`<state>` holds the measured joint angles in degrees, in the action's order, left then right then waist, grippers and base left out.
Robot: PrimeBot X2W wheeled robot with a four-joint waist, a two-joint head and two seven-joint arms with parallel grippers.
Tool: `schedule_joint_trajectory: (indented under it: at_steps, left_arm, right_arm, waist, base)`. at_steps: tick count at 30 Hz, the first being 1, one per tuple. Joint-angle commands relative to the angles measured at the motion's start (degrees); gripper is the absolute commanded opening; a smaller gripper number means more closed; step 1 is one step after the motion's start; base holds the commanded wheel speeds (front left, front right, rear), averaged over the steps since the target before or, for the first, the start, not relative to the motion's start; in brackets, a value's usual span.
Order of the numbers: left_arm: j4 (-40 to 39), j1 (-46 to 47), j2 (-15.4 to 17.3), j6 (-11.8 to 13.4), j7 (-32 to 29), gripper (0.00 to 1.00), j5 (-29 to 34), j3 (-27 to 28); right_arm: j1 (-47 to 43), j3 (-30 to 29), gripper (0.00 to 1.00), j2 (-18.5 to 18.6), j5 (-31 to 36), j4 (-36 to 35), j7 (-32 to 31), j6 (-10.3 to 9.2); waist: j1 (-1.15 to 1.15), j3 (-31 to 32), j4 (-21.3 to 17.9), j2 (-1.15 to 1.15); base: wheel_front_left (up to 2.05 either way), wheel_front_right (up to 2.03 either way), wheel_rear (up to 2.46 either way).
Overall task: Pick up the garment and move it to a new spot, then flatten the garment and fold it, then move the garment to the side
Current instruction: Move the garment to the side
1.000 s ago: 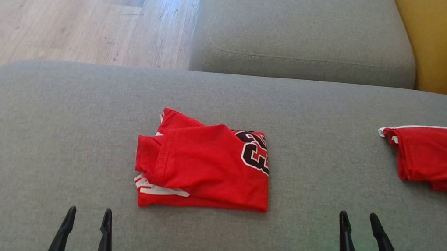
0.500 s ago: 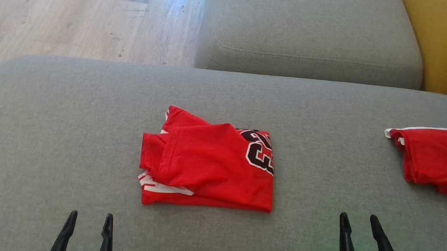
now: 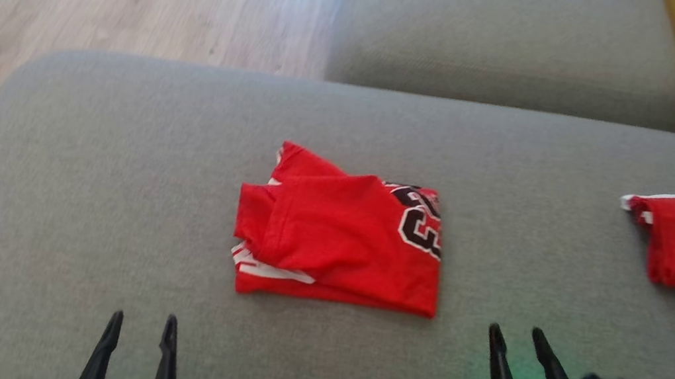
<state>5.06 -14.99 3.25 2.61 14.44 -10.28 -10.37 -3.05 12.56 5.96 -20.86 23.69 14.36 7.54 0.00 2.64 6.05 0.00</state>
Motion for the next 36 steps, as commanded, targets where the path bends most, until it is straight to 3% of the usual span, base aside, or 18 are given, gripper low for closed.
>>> schedule_joint_trajectory:
  at_steps: [1, 10, 20, 21, 22, 24, 25, 30, 36]
  left_arm:
    - [-2.0, 3.8, -0.4, 0.6, 0.6, 1.0, -0.5, 0.8]
    - [-3.1, 8.2, -0.4, 0.1, 0.6, 1.0, -1.8, -1.9]
    - [-3.1, 10.1, -0.4, 0.8, 0.6, 1.0, -2.7, -4.1]
    - [-3.1, 10.2, -0.4, 0.9, 0.6, 1.0, -2.8, -4.2]
    - [-3.2, 10.2, -0.4, 1.0, 0.6, 1.0, -2.9, -4.3]
    - [-3.2, 10.1, -0.4, 1.3, 0.6, 1.0, -3.0, -4.6]
    - [-3.3, 10.1, -0.4, 1.5, 0.6, 1.0, -3.2, -4.8]
    - [-3.7, 10.2, -0.4, 1.9, 0.6, 1.0, -3.2, -4.9]
    - [-5.0, 11.3, -0.4, 1.7, 0.6, 1.0, -4.4, -4.5]
  right_arm:
    - [5.5, 2.6, 1.0, 1.3, -2.2, 0.1, 0.5, -0.05]
    - [18.1, 6.9, 1.0, 4.7, -18.4, 8.4, -10.8, -0.05]
    - [24.2, 10.4, 1.0, 7.4, -27.4, 14.0, -17.2, -0.05]
    - [24.5, 10.8, 0.91, 7.3, -28.4, 14.2, -17.4, -0.05]
    - [24.7, 11.1, 0.61, 7.2, -29.4, 14.5, -17.5, -0.05]
    - [25.1, 12.1, 0.17, 7.3, -30.6, 14.8, -17.4, -0.05]
    - [25.5, 13.2, 0.0, 7.6, -31.5, 14.9, -17.1, -0.05]
    - [27.0, 14.9, 0.0, 10.2, -32.1, 14.5, -14.4, -0.05]
    - [30.5, 15.3, 0.0, 18.3, -30.5, 12.5, -13.1, -0.05]
  waist:
    - [0.0, -2.0, 1.5, 0.0]
    - [0.0, -8.1, 6.2, 0.0]
    - [0.0, -9.9, 10.3, 0.0]
    - [0.0, -10.0, 10.5, 0.0]
    - [0.0, -10.0, 10.7, 0.0]
    - [0.0, -10.1, 11.0, 0.0]
    - [0.0, -10.2, 11.0, 0.0]
    - [0.0, -11.1, 9.6, 0.0]
    - [0.0, -13.9, 5.3, 0.0]
  base:
    - [0.0, 0.0, 0.0]
    - [0.0, 0.0, 0.0]
    - [0.0, 0.0, 0.0]
    - [0.0, 0.0, 0.0]
    - [0.0, 0.0, 0.0]
    - [0.0, 0.0, 0.0]
    - [0.0, 0.0, 0.0]
    - [0.0, 0.0, 0.0]
    - [0.0, 0.0, 0.0]
